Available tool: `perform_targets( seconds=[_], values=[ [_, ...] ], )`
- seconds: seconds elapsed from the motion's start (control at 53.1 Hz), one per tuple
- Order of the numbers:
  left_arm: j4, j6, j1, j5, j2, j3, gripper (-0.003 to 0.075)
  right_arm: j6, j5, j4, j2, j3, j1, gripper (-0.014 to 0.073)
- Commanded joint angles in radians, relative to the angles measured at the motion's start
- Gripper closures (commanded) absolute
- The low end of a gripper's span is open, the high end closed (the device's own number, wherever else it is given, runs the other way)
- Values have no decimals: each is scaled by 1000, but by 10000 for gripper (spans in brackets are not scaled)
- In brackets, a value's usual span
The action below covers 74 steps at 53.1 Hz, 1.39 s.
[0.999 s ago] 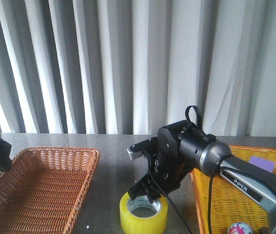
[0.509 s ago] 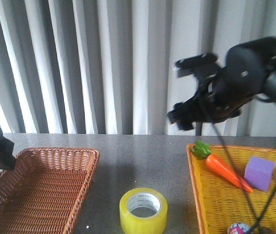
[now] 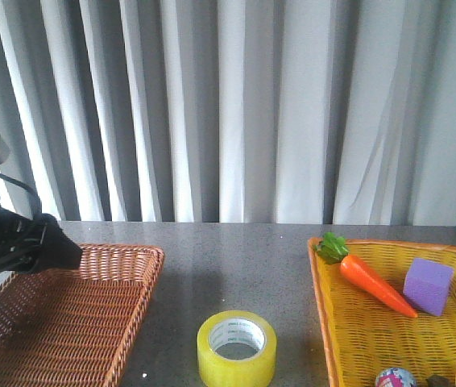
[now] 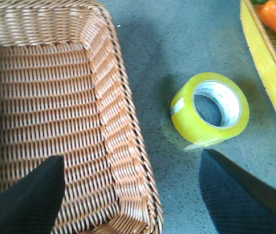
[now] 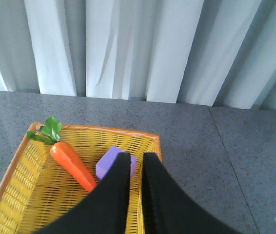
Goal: Transfer tape with both arms
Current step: 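Reach the left gripper to the tape roll and grasp its rim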
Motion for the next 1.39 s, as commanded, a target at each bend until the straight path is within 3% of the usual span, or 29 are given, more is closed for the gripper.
perform_targets(
  seconds=[0.0, 0.226, 0.358, 0.528, 0.641, 1.112, 1.263, 1.376],
  values=[
    [-43, 45, -66, -111, -29, -33, 165, 35, -82, -8, -36, 30, -5, 603],
    [-41, 49, -227, -221, 58, -163, 165, 46, -47, -8, -39, 88, -5, 603],
    [20, 26, -313, -168, 183, -324, 165, 46, -40, -9, -36, 88, -5, 602],
    [293, -142, -404, -12, 391, -535, 165, 46, -40, -9, -36, 88, -5, 601],
    [370, -251, -420, 65, 501, -602, 165, 46, -40, -9, -36, 88, -5, 601],
    [279, -386, -422, 103, 742, -620, 170, 46, -38, -9, -36, 88, -5, 602],
    [278, -435, -422, 87, 767, -627, 231, 46, -38, -9, -36, 88, -5, 602],
    [280, -440, -422, 67, 770, -627, 325, 46, -38, -9, -36, 88, -5, 602]
  ],
)
